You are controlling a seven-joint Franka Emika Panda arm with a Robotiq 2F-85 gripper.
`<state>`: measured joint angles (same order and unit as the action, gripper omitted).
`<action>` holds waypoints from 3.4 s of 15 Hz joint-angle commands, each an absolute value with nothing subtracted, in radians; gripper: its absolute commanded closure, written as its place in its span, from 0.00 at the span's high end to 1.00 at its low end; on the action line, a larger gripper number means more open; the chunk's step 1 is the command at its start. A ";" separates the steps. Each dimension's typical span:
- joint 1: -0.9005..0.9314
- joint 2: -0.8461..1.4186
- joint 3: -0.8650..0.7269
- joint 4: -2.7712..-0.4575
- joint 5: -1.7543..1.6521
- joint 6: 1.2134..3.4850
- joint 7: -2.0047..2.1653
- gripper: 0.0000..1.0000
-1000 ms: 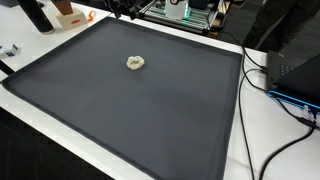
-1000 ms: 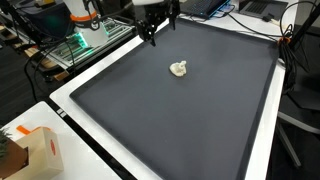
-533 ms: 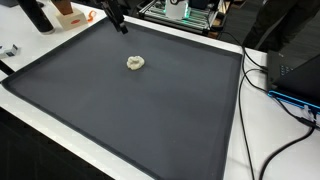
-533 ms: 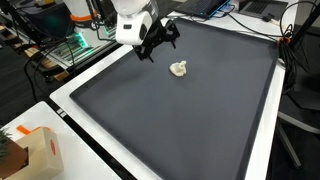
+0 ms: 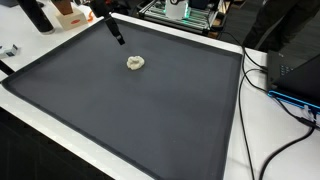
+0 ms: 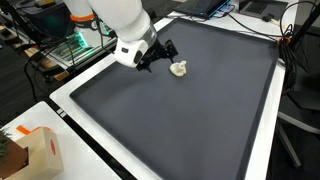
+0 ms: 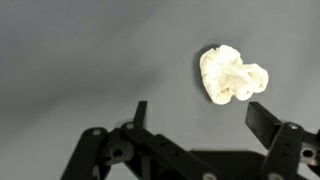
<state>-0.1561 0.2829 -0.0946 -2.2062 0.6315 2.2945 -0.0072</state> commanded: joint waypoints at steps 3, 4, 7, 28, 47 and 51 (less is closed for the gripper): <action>-0.158 0.382 -0.097 -2.104 0.610 2.266 0.105 1.00; -0.157 0.397 -0.098 -2.084 0.601 2.259 0.127 1.00; -0.147 0.442 -0.103 -2.021 0.555 2.226 0.202 1.00; 0.070 0.702 -0.115 -1.540 0.041 1.877 0.508 1.00; 0.278 0.647 -0.090 -1.637 -0.406 2.030 0.450 1.00; 0.289 0.618 -0.082 -1.700 -0.457 2.089 0.418 1.00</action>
<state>0.2820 0.6717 -0.0876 -1.6087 -0.4111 2.0315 0.4420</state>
